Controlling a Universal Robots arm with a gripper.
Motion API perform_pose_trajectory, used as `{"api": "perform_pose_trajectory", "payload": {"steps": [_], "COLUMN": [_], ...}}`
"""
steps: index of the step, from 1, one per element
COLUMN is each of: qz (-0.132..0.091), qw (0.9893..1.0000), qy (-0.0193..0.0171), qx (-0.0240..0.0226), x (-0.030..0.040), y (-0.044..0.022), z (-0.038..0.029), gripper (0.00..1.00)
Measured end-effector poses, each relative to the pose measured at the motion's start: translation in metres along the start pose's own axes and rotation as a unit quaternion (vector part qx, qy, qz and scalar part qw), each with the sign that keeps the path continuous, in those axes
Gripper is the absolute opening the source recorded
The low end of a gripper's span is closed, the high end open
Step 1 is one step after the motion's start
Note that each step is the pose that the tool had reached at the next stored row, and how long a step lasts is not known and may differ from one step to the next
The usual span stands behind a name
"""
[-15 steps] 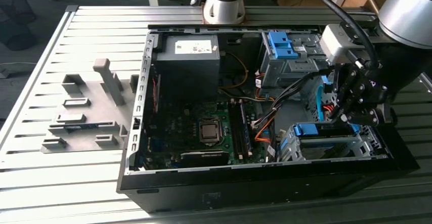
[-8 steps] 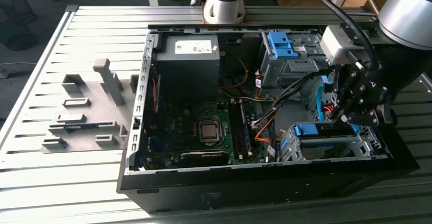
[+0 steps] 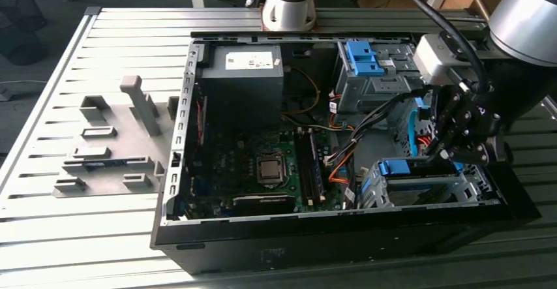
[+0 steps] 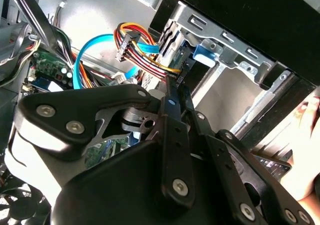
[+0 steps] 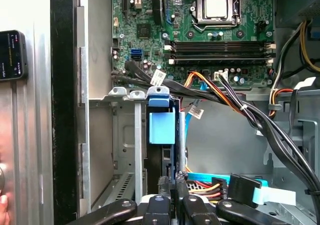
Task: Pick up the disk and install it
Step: 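Insert the first disk wire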
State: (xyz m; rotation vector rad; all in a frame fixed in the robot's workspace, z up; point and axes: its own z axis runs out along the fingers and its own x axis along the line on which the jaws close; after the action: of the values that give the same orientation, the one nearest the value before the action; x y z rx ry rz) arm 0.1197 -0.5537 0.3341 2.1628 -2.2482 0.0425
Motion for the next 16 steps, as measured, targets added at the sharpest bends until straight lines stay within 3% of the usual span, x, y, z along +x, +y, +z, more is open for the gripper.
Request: {"api": "perform_pose_trajectory", "payload": {"steps": [16], "qz": [0.001], "qw": [1.0], "qy": [-0.0028], "qx": [-0.0001], "x": [0.0001], "y": [0.0], "z": [0.0013], "gripper": [0.16]}}
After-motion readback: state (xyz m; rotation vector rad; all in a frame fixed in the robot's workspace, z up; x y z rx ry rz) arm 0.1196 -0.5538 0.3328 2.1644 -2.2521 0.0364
